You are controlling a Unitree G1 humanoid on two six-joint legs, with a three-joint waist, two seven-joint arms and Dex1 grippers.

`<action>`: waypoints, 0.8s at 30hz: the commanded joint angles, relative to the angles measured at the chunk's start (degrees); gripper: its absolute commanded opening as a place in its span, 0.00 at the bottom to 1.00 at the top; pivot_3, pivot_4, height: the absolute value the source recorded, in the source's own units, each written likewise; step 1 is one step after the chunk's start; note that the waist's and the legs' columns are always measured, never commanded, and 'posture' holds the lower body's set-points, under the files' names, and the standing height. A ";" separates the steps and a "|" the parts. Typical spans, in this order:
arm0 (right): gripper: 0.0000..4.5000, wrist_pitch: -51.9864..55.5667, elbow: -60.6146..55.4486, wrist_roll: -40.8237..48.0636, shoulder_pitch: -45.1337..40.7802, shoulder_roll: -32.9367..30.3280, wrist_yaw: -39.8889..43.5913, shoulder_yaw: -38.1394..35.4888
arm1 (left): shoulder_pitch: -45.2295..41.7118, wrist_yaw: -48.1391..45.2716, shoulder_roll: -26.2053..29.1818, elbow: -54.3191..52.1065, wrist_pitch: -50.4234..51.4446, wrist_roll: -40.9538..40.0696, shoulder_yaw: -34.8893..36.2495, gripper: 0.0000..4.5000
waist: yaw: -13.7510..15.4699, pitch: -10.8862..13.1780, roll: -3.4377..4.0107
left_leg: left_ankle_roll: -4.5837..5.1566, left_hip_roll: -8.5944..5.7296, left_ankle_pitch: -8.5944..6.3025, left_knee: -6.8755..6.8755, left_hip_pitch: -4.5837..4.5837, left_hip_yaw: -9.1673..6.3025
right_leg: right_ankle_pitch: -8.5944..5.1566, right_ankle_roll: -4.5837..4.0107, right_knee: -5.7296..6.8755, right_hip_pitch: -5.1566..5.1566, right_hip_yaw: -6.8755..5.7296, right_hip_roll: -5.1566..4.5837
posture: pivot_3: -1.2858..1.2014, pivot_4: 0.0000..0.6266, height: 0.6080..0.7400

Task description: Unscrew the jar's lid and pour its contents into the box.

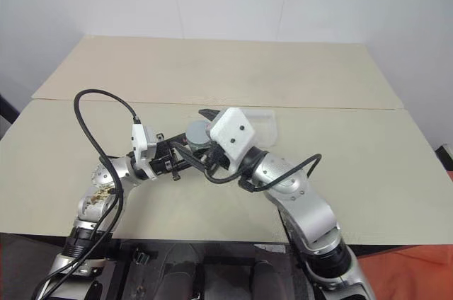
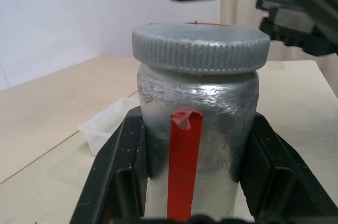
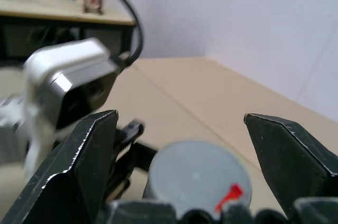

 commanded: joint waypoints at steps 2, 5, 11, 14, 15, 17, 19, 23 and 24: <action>0.99 -2.05 1.05 -3.88 -1.51 -0.46 -1.01 0.05 | -0.51 -0.03 -0.04 -1.62 -1.32 -0.33 0.18 0.43 | 0.03 0.00 0.00 | 0.00 0.00 0.00 0.00 0.00 0.00 | 0.00 0.00 -0.01 0.00 0.00 -0.01 | 0.52 0.24 1.00; 0.99 -2.35 1.66 -4.25 -1.46 -0.68 -0.13 -0.13 | -0.45 0.28 0.01 -1.90 -1.31 -0.45 0.48 0.43 | -0.13 0.00 0.00 | 0.00 0.00 0.00 -0.01 0.00 0.00 | 0.00 0.00 -0.01 -0.01 0.00 0.00 | 0.52 0.24 1.00; 0.99 -1.79 1.31 -3.14 -0.61 -0.40 0.80 -2.08 | 0.24 0.33 0.35 -2.36 -1.52 -0.73 1.01 0.43 | -0.49 0.00 0.00 | 0.00 0.01 0.00 -0.02 0.00 0.00 | 0.00 0.00 -0.01 -0.01 0.00 0.00 | 0.52 0.24 1.00; 0.99 -2.01 0.29 -3.05 0.23 -1.18 1.50 -2.67 | 0.83 0.30 0.44 -2.36 -1.63 -0.85 1.28 0.43 | -0.50 0.00 0.00 | 0.00 0.01 0.00 -0.02 0.00 -0.01 | 0.00 0.00 -0.01 -0.01 0.00 0.00 | 0.52 0.24 1.00; 0.99 -2.00 -0.03 -2.78 0.56 -1.28 1.60 -3.06 | 0.85 0.32 0.38 -2.07 -1.71 -0.92 1.42 0.43 | -0.50 0.00 0.00 | 0.00 0.01 0.00 -0.02 0.00 -0.01 | 0.00 0.00 -0.02 -0.01 0.00 0.00 | 0.52 0.24 1.00; 0.99 -2.05 -0.41 -2.33 1.16 -1.56 1.78 -3.77 | 0.65 0.12 0.27 -1.11 -2.22 -0.87 1.61 0.43 | -0.46 0.00 0.00 | 0.00 0.01 0.00 -0.02 0.00 -0.01 | 0.00 0.00 -0.01 -0.01 0.00 0.00 | 0.52 0.24 1.00; 0.99 -1.93 -0.69 -2.12 1.66 -1.80 1.92 -4.27 | 0.48 -0.11 0.23 -0.42 -2.59 -0.93 1.76 0.43 | -0.47 0.00 0.00 | 0.00 0.00 0.00 -0.02 0.00 -0.01 | 0.00 0.00 -0.01 0.00 0.00 0.00 | 0.52 0.24 1.00; 0.99 -1.72 -1.26 -2.05 2.59 -2.47 1.99 -5.17 | -0.09 -0.68 0.45 1.53 -3.61 -1.00 2.10 0.43 | -0.49 0.00 0.00 | 0.00 0.01 0.00 -0.02 0.01 -0.01 | 0.00 0.00 -0.01 0.00 0.00 0.00 | 0.52 0.24 1.00; 0.99 -1.73 -1.39 -1.98 2.83 -2.72 2.01 -5.41 | -0.23 -0.85 0.52 2.06 -3.89 -0.98 2.18 0.43 | -0.49 0.00 0.00 | 0.00 0.01 0.00 -0.02 0.01 -0.01 | 0.00 0.00 -0.01 -0.01 0.00 0.00 | 0.52 0.24 1.00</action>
